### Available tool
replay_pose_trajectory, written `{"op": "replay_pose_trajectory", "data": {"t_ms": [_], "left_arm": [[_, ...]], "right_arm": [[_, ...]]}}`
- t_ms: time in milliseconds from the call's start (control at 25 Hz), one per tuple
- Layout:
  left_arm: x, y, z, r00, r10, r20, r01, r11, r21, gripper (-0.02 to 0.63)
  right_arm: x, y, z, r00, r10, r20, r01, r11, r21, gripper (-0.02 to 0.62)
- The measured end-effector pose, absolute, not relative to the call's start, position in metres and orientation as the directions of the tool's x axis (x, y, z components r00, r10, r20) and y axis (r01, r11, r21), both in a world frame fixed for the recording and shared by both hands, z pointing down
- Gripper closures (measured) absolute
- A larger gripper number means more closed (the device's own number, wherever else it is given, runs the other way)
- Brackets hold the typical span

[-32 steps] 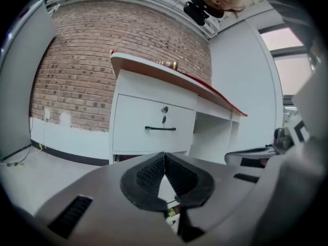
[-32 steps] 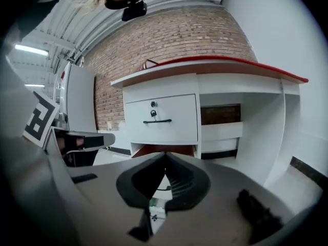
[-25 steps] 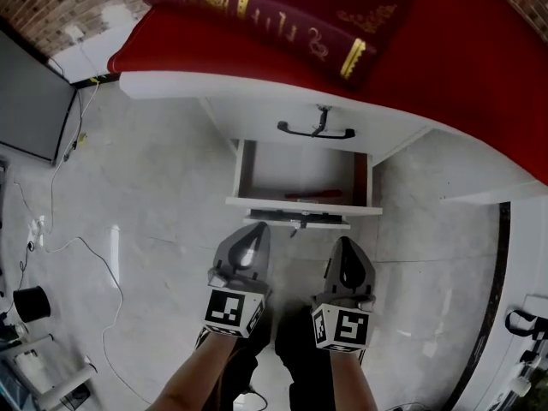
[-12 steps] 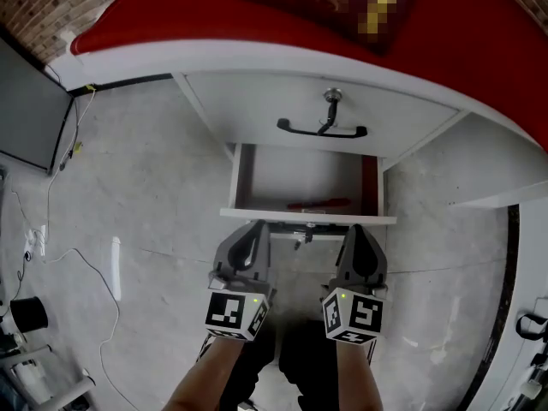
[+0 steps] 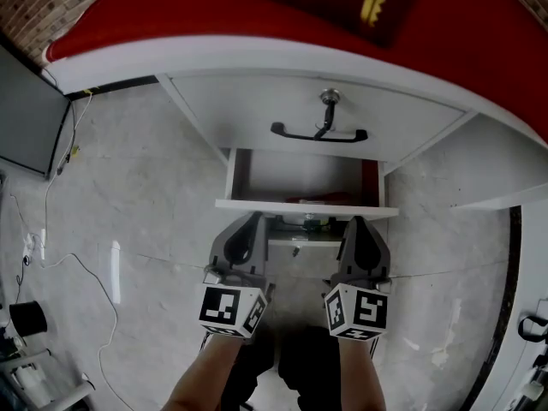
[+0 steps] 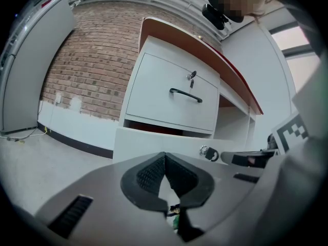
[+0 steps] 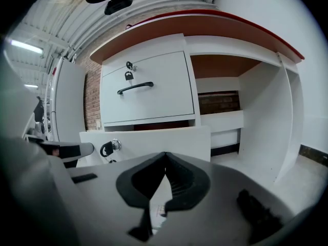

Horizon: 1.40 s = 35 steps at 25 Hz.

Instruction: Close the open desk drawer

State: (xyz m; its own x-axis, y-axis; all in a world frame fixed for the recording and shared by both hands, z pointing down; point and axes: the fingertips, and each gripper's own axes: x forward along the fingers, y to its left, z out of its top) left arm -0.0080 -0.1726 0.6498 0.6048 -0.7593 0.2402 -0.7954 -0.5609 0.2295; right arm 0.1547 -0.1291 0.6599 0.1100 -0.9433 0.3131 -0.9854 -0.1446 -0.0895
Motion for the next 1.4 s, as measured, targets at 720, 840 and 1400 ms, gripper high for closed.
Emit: {"op": "replay_pose_trajectory", "data": {"t_ms": [720, 840, 1400], "left_arm": [[0.006, -0.223, 0.651, 0.591, -0.786, 0.18, -0.801, -0.545, 0.249, 0.597], [0.007, -0.23, 0.652, 0.591, -0.79, 0.166, -0.798, -0.542, 0.264, 0.597], [0.013, -0.264, 0.651, 0.597, -0.794, 0.116, -0.779, -0.54, 0.319, 0.597]], "right_arm": [[0.169, -0.179, 0.661, 0.103, -0.959, 0.266, -0.989, -0.127, -0.076, 0.589], [0.17, -0.185, 0.661, 0.103, -0.96, 0.259, -0.988, -0.129, -0.085, 0.589], [0.176, -0.214, 0.66, 0.102, -0.971, 0.215, -0.983, -0.132, -0.127, 0.588]]}}
